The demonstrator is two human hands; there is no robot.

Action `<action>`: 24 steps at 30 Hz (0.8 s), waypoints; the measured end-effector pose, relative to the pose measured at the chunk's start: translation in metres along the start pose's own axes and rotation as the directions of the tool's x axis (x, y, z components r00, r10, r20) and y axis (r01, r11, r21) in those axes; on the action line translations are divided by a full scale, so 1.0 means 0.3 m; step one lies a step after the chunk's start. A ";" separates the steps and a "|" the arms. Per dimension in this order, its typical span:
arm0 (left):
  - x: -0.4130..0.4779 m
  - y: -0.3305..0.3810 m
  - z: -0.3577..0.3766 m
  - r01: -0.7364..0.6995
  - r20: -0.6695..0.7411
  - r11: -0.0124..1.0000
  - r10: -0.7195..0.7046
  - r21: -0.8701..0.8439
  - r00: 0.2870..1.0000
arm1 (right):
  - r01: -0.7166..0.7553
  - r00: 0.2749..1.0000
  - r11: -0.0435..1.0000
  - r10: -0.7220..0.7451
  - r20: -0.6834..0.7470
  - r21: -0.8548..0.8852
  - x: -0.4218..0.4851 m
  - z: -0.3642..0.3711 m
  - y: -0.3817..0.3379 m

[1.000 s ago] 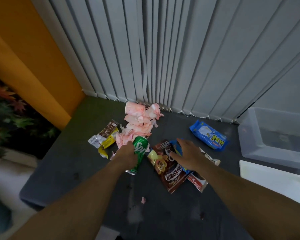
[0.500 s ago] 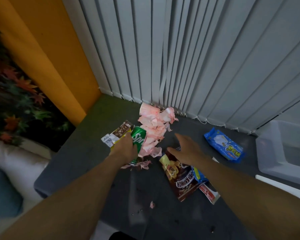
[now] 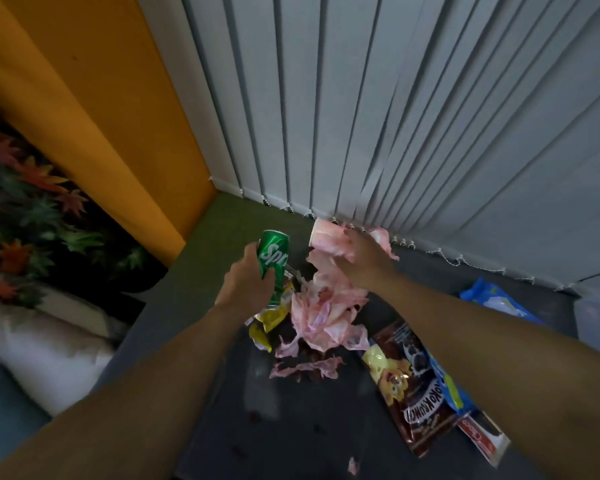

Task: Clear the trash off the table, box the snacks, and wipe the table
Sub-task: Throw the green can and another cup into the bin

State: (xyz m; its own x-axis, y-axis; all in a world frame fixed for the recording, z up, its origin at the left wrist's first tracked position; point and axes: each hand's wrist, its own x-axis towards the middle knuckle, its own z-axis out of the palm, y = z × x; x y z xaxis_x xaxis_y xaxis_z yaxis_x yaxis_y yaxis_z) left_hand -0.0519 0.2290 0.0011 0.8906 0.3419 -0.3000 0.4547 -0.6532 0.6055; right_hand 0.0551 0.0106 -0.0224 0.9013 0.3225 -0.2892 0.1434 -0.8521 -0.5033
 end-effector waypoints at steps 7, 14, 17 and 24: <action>0.116 -0.071 -0.023 -0.008 0.051 1.000 0.009 -0.017 0.999 | -0.080 0.996 0.994 0.083 0.040 -0.079 0.194 0.045 -0.063; 0.161 -0.123 -0.039 0.025 0.111 0.998 -0.019 -0.056 0.994 | -0.195 0.961 0.958 0.230 0.156 -0.209 0.243 0.109 -0.082; 0.159 -0.119 -0.044 0.032 0.117 0.998 -0.025 -0.057 0.993 | -0.182 0.967 0.974 0.202 0.155 -0.136 0.238 0.122 -0.077; 0.106 -0.081 -0.064 0.007 0.062 1.000 -0.006 -0.007 0.998 | -0.049 0.998 0.998 0.048 0.050 0.026 0.162 0.060 -0.077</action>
State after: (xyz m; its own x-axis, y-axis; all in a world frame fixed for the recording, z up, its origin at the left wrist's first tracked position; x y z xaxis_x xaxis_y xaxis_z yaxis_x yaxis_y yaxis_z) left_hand -0.0347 0.2686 -0.0090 0.8867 0.3035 -0.3488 0.4606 -0.6459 0.6088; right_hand 0.0884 0.0534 -0.0394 0.8857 0.3017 -0.3529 0.0884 -0.8558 -0.5097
